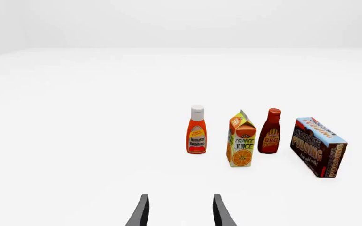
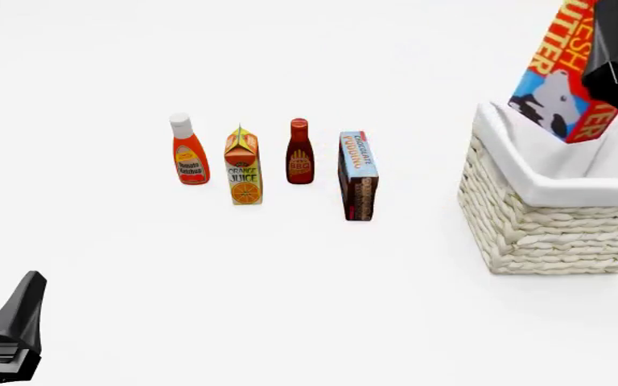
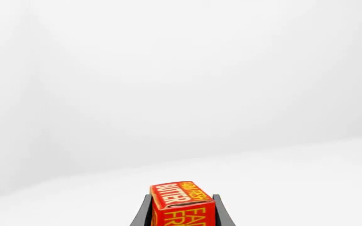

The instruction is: Pick the butter and place it in the basket.

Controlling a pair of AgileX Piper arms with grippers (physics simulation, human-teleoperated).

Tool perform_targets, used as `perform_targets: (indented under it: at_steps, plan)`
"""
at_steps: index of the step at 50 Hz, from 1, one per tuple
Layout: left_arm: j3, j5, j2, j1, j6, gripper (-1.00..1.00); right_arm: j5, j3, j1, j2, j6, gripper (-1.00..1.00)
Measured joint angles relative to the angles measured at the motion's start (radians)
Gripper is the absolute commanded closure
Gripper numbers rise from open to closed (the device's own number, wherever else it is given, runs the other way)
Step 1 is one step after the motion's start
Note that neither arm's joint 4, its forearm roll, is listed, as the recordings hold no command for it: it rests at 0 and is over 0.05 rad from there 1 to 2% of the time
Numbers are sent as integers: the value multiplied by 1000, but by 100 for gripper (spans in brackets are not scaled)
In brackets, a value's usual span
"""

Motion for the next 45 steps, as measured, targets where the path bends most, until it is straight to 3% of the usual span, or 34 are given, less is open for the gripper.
perform_targets:
  at_steps: [19,34,45]
  plan:
    - [0,0,0,0,0,-100,-208,60,-69,65,-91,100]
    - [0,0,0,0,0,-100,-228,13,-67,142,-164,100]
    - [0,0,0,0,0,-100,-187,-22,-106,159,-158,100]
